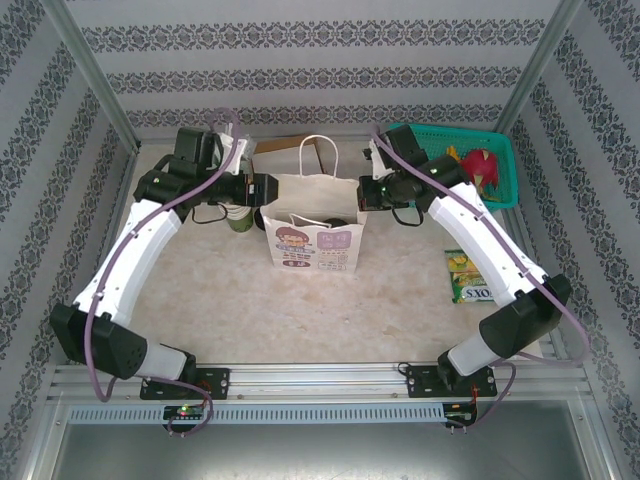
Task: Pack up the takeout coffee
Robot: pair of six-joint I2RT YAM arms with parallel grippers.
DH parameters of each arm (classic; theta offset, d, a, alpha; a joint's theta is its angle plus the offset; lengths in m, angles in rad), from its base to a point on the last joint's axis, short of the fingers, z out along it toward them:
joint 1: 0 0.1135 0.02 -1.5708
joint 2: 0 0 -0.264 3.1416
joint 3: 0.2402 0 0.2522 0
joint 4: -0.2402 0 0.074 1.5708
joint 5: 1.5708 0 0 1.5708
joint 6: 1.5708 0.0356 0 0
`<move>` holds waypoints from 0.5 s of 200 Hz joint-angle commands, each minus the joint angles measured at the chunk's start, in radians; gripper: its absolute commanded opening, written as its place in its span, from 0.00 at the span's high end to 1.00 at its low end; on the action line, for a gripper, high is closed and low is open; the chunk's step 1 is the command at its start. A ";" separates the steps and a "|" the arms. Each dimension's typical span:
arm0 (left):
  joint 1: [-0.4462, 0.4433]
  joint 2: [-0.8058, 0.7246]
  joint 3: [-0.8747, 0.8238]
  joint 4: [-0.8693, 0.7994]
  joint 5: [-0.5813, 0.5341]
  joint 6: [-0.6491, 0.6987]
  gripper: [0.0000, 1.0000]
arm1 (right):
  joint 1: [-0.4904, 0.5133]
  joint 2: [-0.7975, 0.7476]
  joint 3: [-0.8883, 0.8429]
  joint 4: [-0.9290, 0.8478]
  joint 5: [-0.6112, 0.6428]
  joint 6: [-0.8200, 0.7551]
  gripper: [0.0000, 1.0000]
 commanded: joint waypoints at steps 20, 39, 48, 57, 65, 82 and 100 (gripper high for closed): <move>0.016 -0.132 -0.106 0.162 -0.205 -0.150 0.00 | -0.058 -0.002 0.024 -0.016 -0.031 -0.062 0.97; 0.015 -0.198 -0.189 0.281 -0.266 -0.273 0.00 | -0.073 0.004 0.024 -0.002 -0.034 -0.070 0.96; 0.015 -0.221 -0.223 0.309 -0.319 -0.338 0.00 | -0.077 0.010 0.027 0.004 -0.035 -0.069 0.95; 0.015 -0.241 -0.252 0.313 -0.384 -0.394 0.00 | -0.082 0.015 0.031 0.007 -0.035 -0.064 0.94; 0.015 -0.253 -0.273 0.302 -0.442 -0.440 0.00 | -0.084 0.019 0.031 0.012 -0.038 -0.048 0.89; 0.015 -0.265 -0.311 0.244 -0.546 -0.513 0.00 | -0.083 0.016 0.026 0.023 -0.065 0.015 0.65; 0.016 -0.236 -0.320 0.182 -0.567 -0.544 0.00 | -0.082 -0.001 0.014 0.015 -0.072 0.099 0.49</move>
